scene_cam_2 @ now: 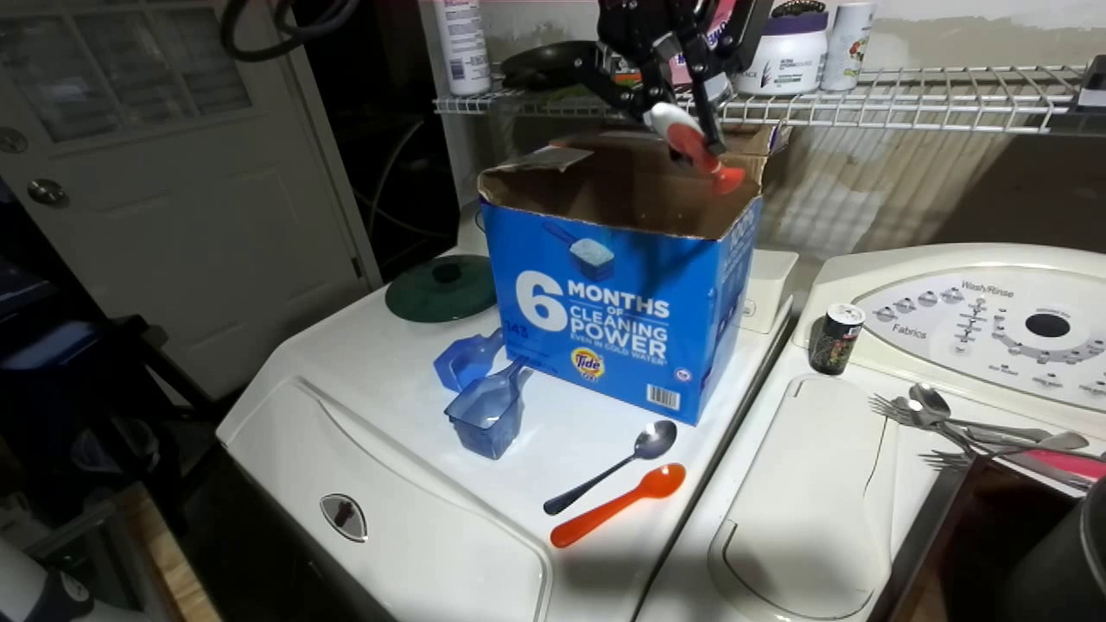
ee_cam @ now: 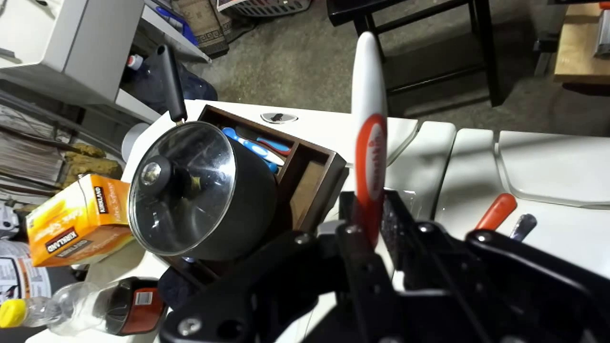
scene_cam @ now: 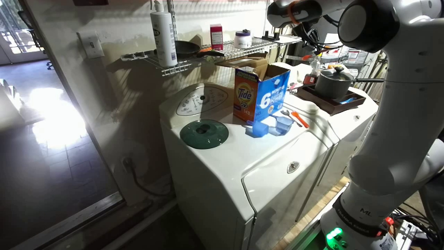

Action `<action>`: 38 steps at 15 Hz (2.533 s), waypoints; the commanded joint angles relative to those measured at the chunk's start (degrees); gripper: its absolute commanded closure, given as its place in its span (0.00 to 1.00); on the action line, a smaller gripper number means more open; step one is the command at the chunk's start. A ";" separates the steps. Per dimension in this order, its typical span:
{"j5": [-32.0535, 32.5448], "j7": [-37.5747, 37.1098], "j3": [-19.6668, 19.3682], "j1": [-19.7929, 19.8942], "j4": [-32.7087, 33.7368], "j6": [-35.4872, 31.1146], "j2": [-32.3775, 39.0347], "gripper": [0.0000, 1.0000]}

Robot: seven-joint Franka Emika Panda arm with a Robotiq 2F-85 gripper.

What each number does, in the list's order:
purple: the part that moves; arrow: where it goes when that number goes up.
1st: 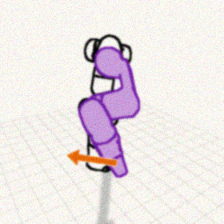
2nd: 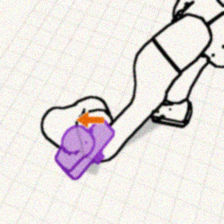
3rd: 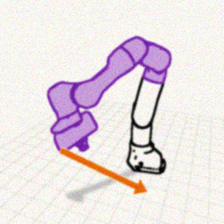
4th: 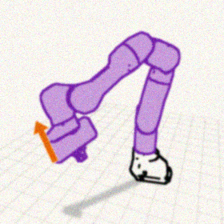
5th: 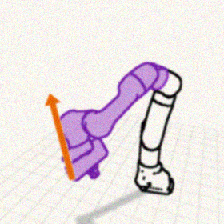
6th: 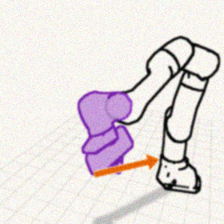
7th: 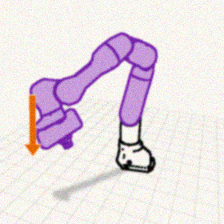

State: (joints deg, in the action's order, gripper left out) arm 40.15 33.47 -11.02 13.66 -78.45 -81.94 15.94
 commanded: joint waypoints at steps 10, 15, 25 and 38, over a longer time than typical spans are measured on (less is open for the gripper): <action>4.13 9.40 3.92 -1.88 -5.80 -20.65 1.55 0.96; 3.94 19.65 4.17 -1.81 -5.47 -26.02 4.14 0.96; 1.61 37.22 6.69 -3.97 -4.93 -26.68 6.43 0.96; 2.15 49.63 7.22 -5.07 -4.31 -24.82 10.91 0.96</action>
State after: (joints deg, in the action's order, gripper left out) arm 42.89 78.23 -3.91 8.98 -84.18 -107.79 24.68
